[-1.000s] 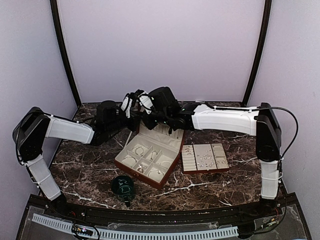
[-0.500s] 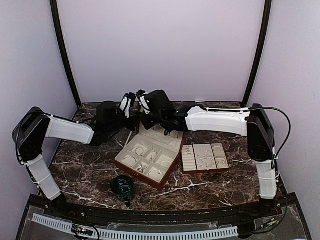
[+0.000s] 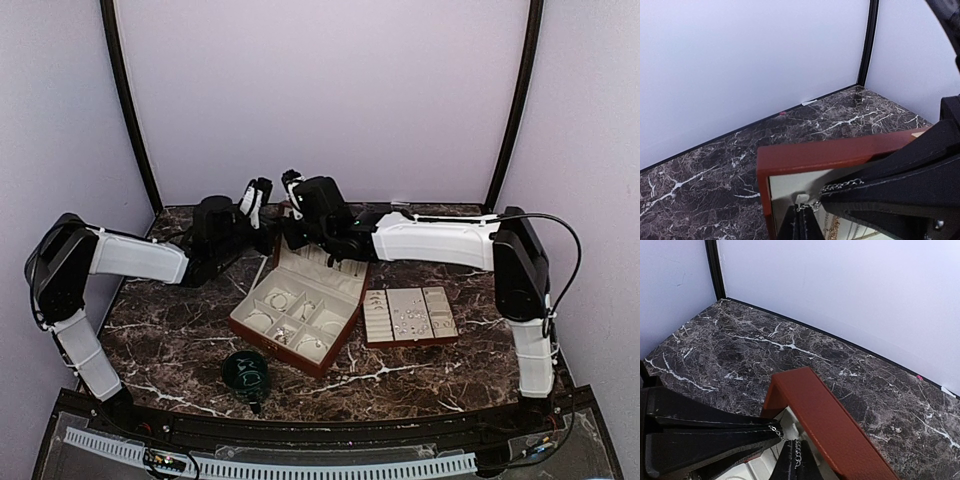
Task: Organize the mixed jewelry
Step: Hang the necklace on the necklace hanger.
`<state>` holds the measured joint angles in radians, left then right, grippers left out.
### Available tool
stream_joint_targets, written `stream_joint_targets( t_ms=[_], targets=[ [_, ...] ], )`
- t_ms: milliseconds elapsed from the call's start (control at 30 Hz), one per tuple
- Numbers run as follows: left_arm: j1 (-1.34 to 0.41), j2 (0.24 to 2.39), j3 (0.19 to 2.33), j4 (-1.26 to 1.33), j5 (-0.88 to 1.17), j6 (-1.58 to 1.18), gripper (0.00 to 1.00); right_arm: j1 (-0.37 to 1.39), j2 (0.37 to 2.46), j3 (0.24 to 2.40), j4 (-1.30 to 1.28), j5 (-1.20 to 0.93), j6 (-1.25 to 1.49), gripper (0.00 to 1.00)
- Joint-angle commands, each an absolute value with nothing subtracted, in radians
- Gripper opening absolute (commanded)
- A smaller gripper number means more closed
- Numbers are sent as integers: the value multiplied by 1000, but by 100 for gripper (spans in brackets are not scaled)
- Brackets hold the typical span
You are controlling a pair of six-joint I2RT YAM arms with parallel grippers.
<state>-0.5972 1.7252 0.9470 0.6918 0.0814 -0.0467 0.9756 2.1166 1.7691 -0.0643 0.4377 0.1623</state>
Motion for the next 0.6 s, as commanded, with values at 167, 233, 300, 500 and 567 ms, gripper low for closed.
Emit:
stream_joint_targets(
  t_ms=[167,233,300,500,567],
  targets=[
    [-590,1739,1035,666,76,-49,0,950,2096,1744,37,423,221,0],
    [-590,1743,1041,661,70,-51,0,948,2096,1741,40,420,226,0],
    [-590,1744,1043,659,66,-53,0,946,2099,1743,39,417,234,0],
    [-590,1753,1047,626,38,-57,0,939,2111,1746,26,424,258,0],
    [-589,1761,1050,614,35,-59,0,936,2115,1750,20,426,265,0]
  ],
)
